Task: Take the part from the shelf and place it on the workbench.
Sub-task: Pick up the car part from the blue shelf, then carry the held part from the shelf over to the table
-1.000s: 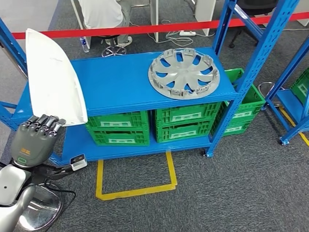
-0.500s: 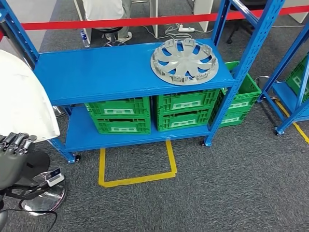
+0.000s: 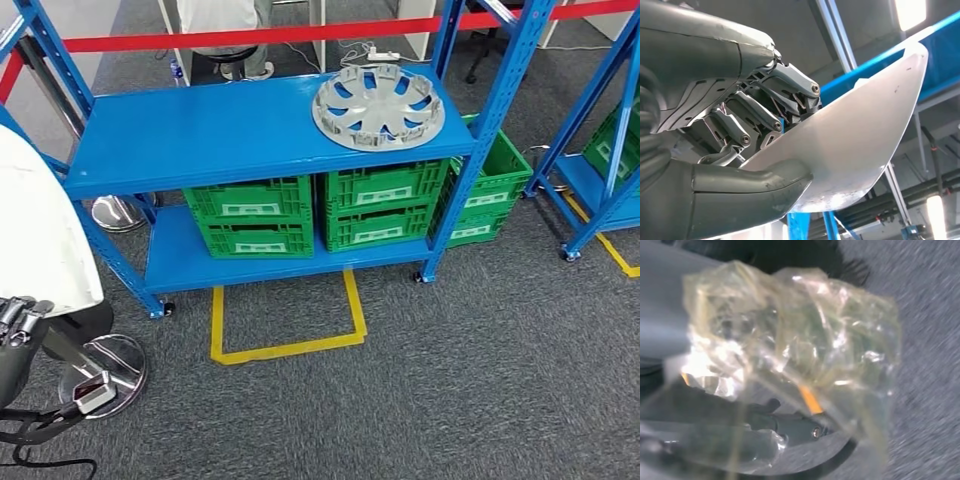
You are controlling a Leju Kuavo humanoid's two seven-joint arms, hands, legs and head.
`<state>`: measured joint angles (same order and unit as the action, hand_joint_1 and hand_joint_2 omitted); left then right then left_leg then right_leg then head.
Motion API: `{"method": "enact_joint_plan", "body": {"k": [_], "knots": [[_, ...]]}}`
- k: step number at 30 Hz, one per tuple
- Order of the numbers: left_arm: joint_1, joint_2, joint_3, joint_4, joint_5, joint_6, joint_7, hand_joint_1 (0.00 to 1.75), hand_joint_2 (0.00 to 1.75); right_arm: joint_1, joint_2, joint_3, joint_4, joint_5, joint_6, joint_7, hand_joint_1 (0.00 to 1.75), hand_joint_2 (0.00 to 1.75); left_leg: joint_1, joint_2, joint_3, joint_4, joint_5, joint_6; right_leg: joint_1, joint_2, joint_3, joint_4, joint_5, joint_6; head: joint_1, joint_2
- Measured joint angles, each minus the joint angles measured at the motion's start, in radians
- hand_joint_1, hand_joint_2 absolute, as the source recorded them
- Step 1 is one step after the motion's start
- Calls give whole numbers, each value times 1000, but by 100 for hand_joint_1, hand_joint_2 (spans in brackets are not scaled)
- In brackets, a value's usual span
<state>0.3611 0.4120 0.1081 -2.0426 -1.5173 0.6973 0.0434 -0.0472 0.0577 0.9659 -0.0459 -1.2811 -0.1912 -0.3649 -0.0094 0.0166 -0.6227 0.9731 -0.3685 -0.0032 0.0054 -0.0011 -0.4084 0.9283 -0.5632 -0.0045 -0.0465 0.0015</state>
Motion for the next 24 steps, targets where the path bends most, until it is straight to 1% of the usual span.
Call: {"method": "enact_joint_plan", "body": {"k": [1, 2, 3, 4, 5, 6, 7, 8, 9, 10, 11, 12, 13, 15, 16, 17, 18, 19, 20, 21, 22, 23, 24], "knots": [[13, -9, 13, -5, 10, 0, -16, 175, 175, 3, 3, 0, 4, -2, -2, 6, 0, 0, 2, -3, -6, 9, -17, -6, -2, -2, -9, 0, 10, -7, 0, 0], [26, -19, 27, -7, 17, 0, -31, 175, 175, 5, 5, 0, 8, -2, -4, 15, 0, 0, 3, -6, -15, 35, -55, -13, -4, -5, -20, -1, 22, -13, -2, 0], [37, -30, 41, -8, 22, 0, -44, 175, 175, 8, 7, 0, 12, 0, -3, 27, 0, 0, 6, -9, -27, 80, -110, -19, -5, -8, -33, -1, 33, -19, -4, 0], [48, -42, 52, -8, 24, 0, -54, 175, 175, 11, 7, 0, 15, 3, -2, 39, 0, 0, 9, -9, -40, 143, -168, -24, -5, -10, -48, 1, 45, -21, -6, 0], [57, -53, 62, -8, 24, 0, -59, 175, 175, 15, 7, 1, 18, 6, -1, 51, 0, 0, 12, -10, -49, 209, -209, -29, -5, -11, -62, 4, 56, -22, -7, 0], [66, -62, 70, -8, 22, 0, -61, 175, 175, 17, 6, 2, 21, 7, 0, 58, 0, 0, 15, -10, -51, 262, -227, -33, -5, -12, -78, 9, 67, -21, -7, 0], [73, -69, 75, -7, 20, 0, -60, 175, 175, 19, 6, 2, 23, 6, -2, 60, 0, 0, 18, -10, -42, 287, -218, -35, -5, -13, -95, 16, 76, -19, -8, 0], [78, -73, 79, -7, 17, 0, -57, 175, 175, 19, 6, 3, 25, 3, -5, 59, 0, 0, 21, -10, -17, 275, -191, -37, -6, -13, -113, 25, 85, -16, -8, 0], [81, -77, 82, -7, 17, 0, -54, 175, 175, 19, 6, 3, 25, -4, -7, 54, 0, 0, 24, -10, 24, 229, -161, -39, -7, -13, -132, 34, 92, -13, -8, 0], [81, -80, 85, -7, 18, 0, -51, 175, 175, 19, 6, 3, 26, -12, -8, 47, 0, 0, 26, -11, 73, 161, -144, -41, -6, -13, -149, 43, 98, -8, -8, 0], [81, -82, 88, -7, 19, 0, -49, 175, 175, 17, 6, 3, 27, -20, -6, 39, 0, 0, 26, -13, 119, 90, -140, -38, -5, -13, -162, 51, 104, -3, -8, 0], [81, -85, 91, -6, 22, 0, -48, 175, 175, 16, 6, 3, 28, -25, -3, 32, 0, 0, 26, -16, 150, 36, -146, -33, -4, -12, -172, 57, 110, 2, -8, 0], [81, -87, 93, -6, 25, 0, -48, 175, 175, 14, 6, 3, 29, -28, 0, 26, 0, 0, 24, -18, 164, 6, -156, -28, -3, -12, -180, 60, 118, 8, -8, 0], [81, -91, 95, -4, 32, 0, -49, 175, 175, 13, 6, 3, 31, -34, 7, 13, 0, 0, 23, -17, 158, -6, -153, -12, -4, -11, -191, 62, 130, 20, -8, 0], [80, -92, 96, -2, 37, 0, -49, 175, 175, 13, 6, 3, 31, -37, 11, 8, 0, 0, 23, -15, 150, -7, -146, -2, -5, -10, -200, 70, 120, 26, -8, 0], [79, -93, 97, 0, 43, -1, -51, 175, 175, 13, 6, 3, 32, -38, 14, 3, 0, 0, 24, -12, 141, -8, -138, 9, -6, -8, -213, 94, 93, 31, -6, 0], [79, -93, 97, 3, 49, -1, -53, 175, 175, 12, 6, 3, 33, -39, 16, -1, 0, 0, 24, -9, 132, -9, -129, 17, -7, -6, -230, 139, 51, 35, -5, 0], [78, -94, 97, 5, 55, -1, -56, 175, 175, 12, 6, 3, 33, -40, 17, -3, 0, 0, 22, -8, 121, -8, -121, 22, -7, -4, -250, 201, 3, 37, -4, 0], [77, -95, 97, 8, 59, -1, -59, 175, 175, 12, 7, 3, 33, -40, 17, -5, 0, 0, 20, -7, 110, -8, -112, 25, -8, -3, -266, 269, -38, 38, -3, 0], [77, -97, 97, 11, 62, -1, -61, 175, 175, 12, 7, 3, 33, -41, 17, -6, 0, 0, 18, -7, 97, -7, -103, 26, -7, -3, -275, 323, -58, 38, -3, 0], [76, -99, 97, 14, 64, -1, -63, 175, 175, 12, 7, 3, 33, -41, 17, -7, 0, 0, 15, -7, 85, -6, -93, 27, -7, -3, -270, 349, -55, 36, -2, 0], [76, -101, 97, 18, 65, -1, -65, 175, 175, 13, 8, 3, 33, -41, 17, -7, 0, 0, 11, -6, 74, -5, -85, 27, -6, -3, -247, 338, -33, 32, -2, 0], [76, -102, 97, 21, 65, -1, -67, 175, 175, 13, 8, 3, 33, -41, 16, -8, 0, 0, 8, -7, 64, -5, -77, 27, -5, -3, -205, 289, -1, 25, -2, 0]]}}
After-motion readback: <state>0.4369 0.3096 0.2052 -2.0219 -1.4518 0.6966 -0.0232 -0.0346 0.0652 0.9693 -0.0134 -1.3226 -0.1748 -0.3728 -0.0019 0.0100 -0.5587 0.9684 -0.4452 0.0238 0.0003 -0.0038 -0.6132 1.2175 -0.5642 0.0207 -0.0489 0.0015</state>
